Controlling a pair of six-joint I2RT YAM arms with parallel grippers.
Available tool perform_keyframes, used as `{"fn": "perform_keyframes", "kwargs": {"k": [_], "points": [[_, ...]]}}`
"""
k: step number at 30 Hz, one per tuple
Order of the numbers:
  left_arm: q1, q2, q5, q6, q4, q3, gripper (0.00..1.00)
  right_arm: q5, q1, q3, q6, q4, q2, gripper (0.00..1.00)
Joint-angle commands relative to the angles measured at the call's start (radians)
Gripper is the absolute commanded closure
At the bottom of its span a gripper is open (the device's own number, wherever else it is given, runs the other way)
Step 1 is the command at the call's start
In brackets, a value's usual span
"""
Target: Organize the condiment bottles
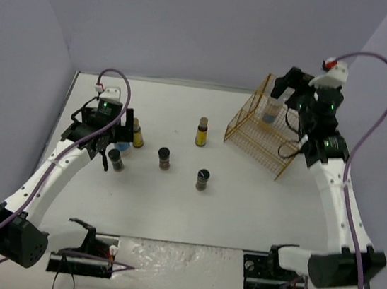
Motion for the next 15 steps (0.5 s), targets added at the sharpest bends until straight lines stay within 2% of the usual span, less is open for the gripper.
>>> {"fn": "perform_keyframes", "kwargs": {"k": [1, 8, 15], "points": [[0.065, 0.061, 0.107, -0.018, 0.018, 0.060, 0.03, -0.130, 0.001, -0.165, -0.008, 0.034, -0.186, 0.00], [0.148, 0.187, 0.179, 0.005, 0.012, 0.107, 0.03, -0.166, 0.002, -0.361, 0.005, 0.006, -0.439, 0.00], [0.147, 0.252, 0.218, 0.026, 0.032, 0.129, 0.04, -0.163, 0.001, -0.413, -0.005, -0.035, -0.513, 0.00]]}}
